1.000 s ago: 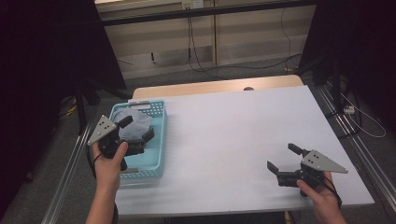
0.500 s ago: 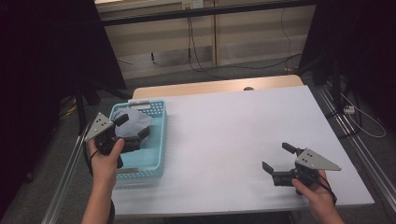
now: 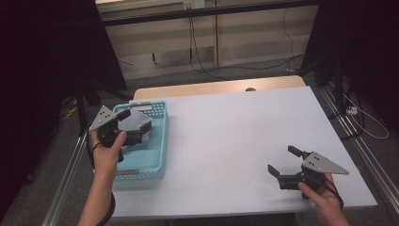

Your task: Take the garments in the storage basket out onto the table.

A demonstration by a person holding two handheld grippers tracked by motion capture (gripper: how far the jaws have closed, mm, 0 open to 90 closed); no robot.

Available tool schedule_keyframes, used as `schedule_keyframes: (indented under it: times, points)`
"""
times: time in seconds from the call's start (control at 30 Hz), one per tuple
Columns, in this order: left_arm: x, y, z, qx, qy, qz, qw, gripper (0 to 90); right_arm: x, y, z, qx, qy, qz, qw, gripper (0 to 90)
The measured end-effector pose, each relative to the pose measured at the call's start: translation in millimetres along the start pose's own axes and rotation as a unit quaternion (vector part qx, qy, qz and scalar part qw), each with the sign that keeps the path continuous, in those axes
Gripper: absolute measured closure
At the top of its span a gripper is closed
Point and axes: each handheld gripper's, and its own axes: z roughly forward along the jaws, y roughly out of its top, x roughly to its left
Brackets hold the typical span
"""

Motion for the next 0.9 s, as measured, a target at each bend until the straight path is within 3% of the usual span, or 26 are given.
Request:
schedule_keyframes:
  times: [0.4, 0.67, 0.7, 0.9]
  points:
    - [17.7, -4.5, 9.7, 0.017, 0.006, -0.006, 0.9998, 2.2, 0.8, 0.0, 3.0, 0.001, 0.006, -0.003, 1.0, 0.8]
    - [35.6, -14.3, 19.7, 0.04, 0.022, -0.006, 0.9989, 2.2, 0.7, -0.5, 3.3, 0.003, 0.005, -0.003, 1.0, 0.8]
    - [39.7, -17.0, 21.7, 0.044, 0.028, -0.016, 0.9985, 2.2, 1.3, -0.4, 3.4, 0.004, 0.004, -0.003, 1.0, 0.8]
    - [50.6, -23.2, 26.0, 0.064, 0.042, -0.012, 0.997, 2.3, 1.4, -0.4, 2.5, 0.002, 0.003, -0.003, 1.0, 0.8]
